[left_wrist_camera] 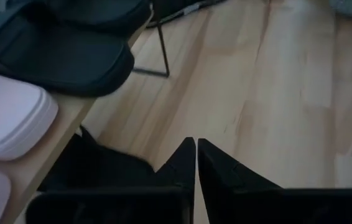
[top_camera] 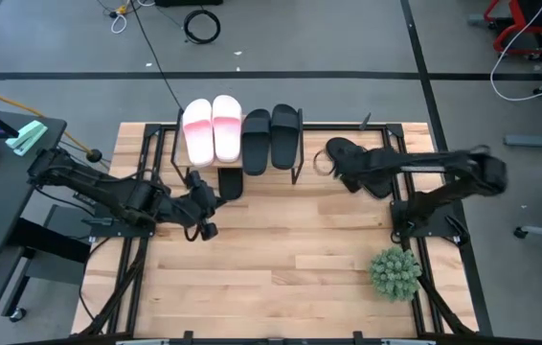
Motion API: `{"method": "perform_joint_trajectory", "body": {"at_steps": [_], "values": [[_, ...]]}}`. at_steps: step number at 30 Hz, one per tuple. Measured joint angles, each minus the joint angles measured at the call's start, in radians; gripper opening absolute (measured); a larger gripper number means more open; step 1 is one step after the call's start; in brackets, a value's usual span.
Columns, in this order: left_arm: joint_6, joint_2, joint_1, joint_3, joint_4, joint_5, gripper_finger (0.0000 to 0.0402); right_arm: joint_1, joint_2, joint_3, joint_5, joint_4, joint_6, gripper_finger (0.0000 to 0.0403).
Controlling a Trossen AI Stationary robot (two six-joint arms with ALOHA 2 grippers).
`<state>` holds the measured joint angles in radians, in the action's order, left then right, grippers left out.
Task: Pick and place slides into the shelf
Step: Put the black flipflop under the shelf
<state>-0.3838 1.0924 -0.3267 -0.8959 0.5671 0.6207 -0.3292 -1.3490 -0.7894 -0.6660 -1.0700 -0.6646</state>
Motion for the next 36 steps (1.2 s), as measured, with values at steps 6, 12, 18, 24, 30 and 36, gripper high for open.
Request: {"method": "perform_joint_trajectory", "body": {"at_steps": [6, 12, 18, 24, 30, 36], "values": [[-0.016, 0.000, 0.000, 0.000, 0.021, 0.009, 0.0007, -0.148, 0.272, 0.113, 0.155, 0.396, 0.283, 0.0165], [-0.024, 0.000, 0.000, 0.000, 0.019, 0.014, 0.0013, -0.203, 0.387, 0.178, 0.335, 0.558, 0.388, 0.0165], [-0.024, 0.000, 0.000, 0.000, 0.019, 0.015, 0.0026, -0.207, 0.355, 0.261, 0.321, 0.516, 0.317, 0.0165], [-0.023, 0.000, 0.000, 0.000, 0.019, 0.015, 0.0012, -0.207, 0.325, 0.297, 0.308, 0.517, 0.299, 0.0165], [-0.002, 0.000, 0.011, 0.000, -0.010, 0.015, 0.0008, -0.211, 0.293, 0.297, 0.313, 0.531, 0.295, 0.0165], [0.016, 0.000, 0.011, 0.000, -0.033, 0.015, 0.0025, -0.214, 0.208, 0.297, 0.328, 0.585, 0.276, 0.0164]]}}
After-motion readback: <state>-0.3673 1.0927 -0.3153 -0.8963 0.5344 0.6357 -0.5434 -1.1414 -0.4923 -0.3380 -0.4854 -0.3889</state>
